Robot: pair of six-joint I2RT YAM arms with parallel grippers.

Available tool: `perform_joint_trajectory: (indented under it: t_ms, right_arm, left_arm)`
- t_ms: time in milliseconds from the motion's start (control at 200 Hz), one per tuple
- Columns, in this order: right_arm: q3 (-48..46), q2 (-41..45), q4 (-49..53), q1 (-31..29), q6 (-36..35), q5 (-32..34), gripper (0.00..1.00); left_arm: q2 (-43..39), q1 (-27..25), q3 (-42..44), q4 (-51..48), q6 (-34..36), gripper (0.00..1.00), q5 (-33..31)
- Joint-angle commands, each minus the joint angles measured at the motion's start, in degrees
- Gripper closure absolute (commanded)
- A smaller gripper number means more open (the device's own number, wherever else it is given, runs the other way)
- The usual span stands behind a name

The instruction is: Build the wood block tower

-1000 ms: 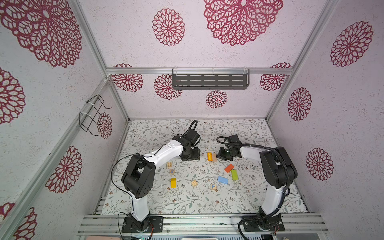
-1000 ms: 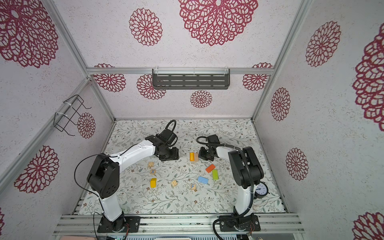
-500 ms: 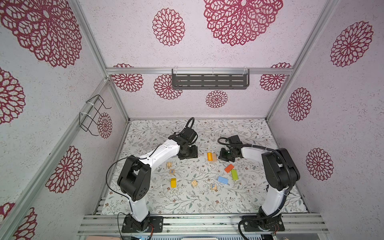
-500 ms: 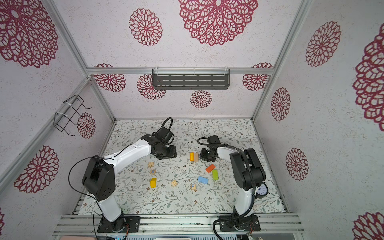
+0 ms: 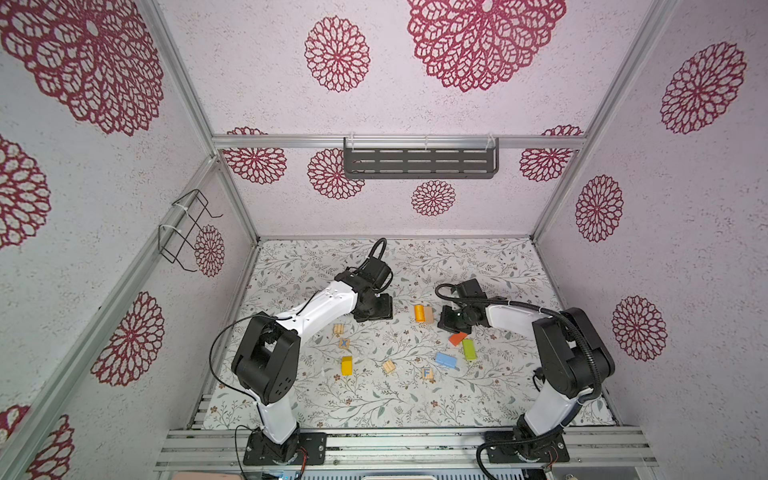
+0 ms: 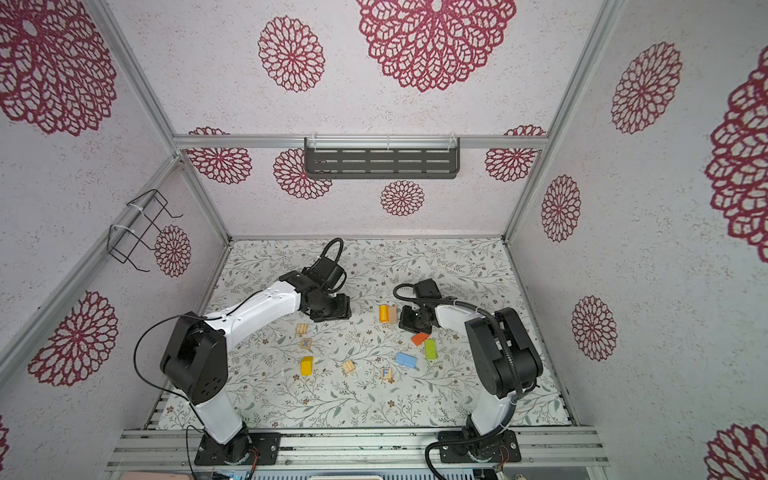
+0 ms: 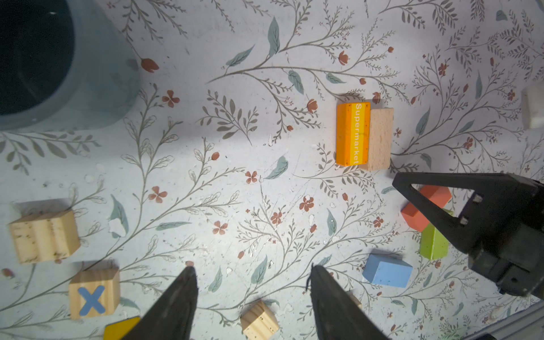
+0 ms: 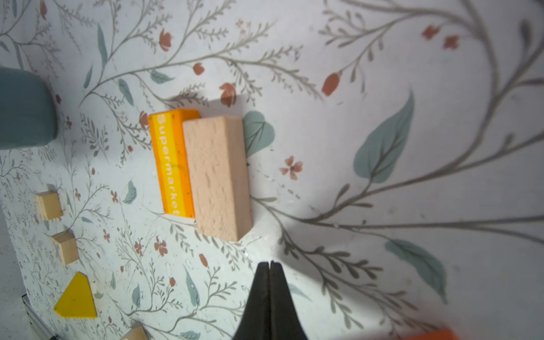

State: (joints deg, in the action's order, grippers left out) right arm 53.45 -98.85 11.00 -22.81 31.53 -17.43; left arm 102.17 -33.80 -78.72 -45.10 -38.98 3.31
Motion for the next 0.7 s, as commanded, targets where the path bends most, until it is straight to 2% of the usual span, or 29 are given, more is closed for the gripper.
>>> perform_joint_trajectory:
  t_ms: [0, 695]
  right_arm:
    - [-0.5, 2.5, -1.1, -1.0, 1.5, 1.5, 1.00]
    - [4.7, -3.0, -1.4, -2.5, 2.4, 1.9, 1.00]
  left_arm:
    - [-2.9, 0.4, 1.0, 0.5, 0.6, 0.36, -0.6]
    - [-5.4, 1.9, 4.4, 1.6, 0.6, 0.36, -0.5]
